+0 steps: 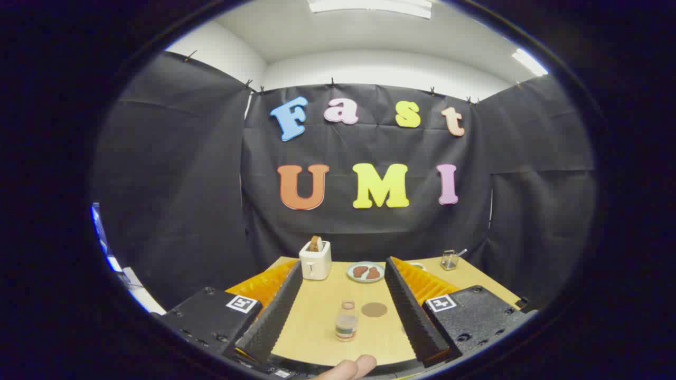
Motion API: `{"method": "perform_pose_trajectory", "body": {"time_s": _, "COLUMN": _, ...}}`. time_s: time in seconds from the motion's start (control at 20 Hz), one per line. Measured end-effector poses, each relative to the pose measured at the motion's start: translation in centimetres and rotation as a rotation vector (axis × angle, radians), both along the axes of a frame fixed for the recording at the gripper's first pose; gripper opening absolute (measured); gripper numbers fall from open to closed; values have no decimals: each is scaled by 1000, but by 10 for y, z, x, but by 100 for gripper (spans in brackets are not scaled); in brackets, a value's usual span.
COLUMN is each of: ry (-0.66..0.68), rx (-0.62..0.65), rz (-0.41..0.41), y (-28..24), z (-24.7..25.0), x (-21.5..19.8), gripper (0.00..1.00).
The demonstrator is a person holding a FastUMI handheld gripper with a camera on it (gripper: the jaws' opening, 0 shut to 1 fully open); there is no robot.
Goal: Take the bottle from table, then pour the juice into the cup, finally place the bottle on the coaster
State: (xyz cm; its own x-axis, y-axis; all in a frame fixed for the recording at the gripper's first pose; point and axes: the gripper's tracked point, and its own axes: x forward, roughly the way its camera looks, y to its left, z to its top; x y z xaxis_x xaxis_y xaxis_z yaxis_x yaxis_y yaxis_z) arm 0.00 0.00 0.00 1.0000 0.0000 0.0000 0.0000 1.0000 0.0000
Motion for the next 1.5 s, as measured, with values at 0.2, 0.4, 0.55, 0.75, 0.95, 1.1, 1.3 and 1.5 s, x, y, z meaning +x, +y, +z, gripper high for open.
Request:
{"method": "perform_pose_trajectory", "body": {"time_s": 0.2, "ry": -17, "rx": -13, "rz": 9, "y": 5, "z": 11, "x": -5, "gripper": 100}}
{"method": "perform_pose_trajectory", "body": {"time_s": 0.4, "ry": -7, "rx": 7, "rz": 19, "y": 8, "z": 8, "x": -6, "gripper": 100}}
{"method": "perform_pose_trajectory", "body": {"time_s": 0.55, "ry": -4, "rx": 12, "rz": 7, "y": 0, "z": 9, "x": -5, "gripper": 100}}
{"method": "perform_pose_trajectory", "body": {"time_s": 0.75, "ry": -33, "rx": 1, "rz": -18, "y": -13, "z": 17, "x": 0, "gripper": 100}}
{"method": "perform_pose_trajectory", "body": {"time_s": 0.95, "ry": -41, "rx": 17, "rz": -44, "y": -24, "z": 4, "x": 10, "gripper": 100}}
{"method": "perform_pose_trajectory", "body": {"time_s": 1.1, "ry": -25, "rx": 49, "rz": -47, "y": -32, "z": -17, "x": 22, "gripper": 100}}
{"method": "perform_pose_trajectory", "body": {"time_s": 1.3, "ry": 35, "rx": 92, "rz": -34, "y": -35, "z": -57, "x": 41, "gripper": 100}}
{"method": "perform_pose_trajectory", "body": {"time_s": 1.5, "ry": 92, "rx": 81, "rz": -57, "y": -43, "z": -99, "x": 57, "gripper": 100}}
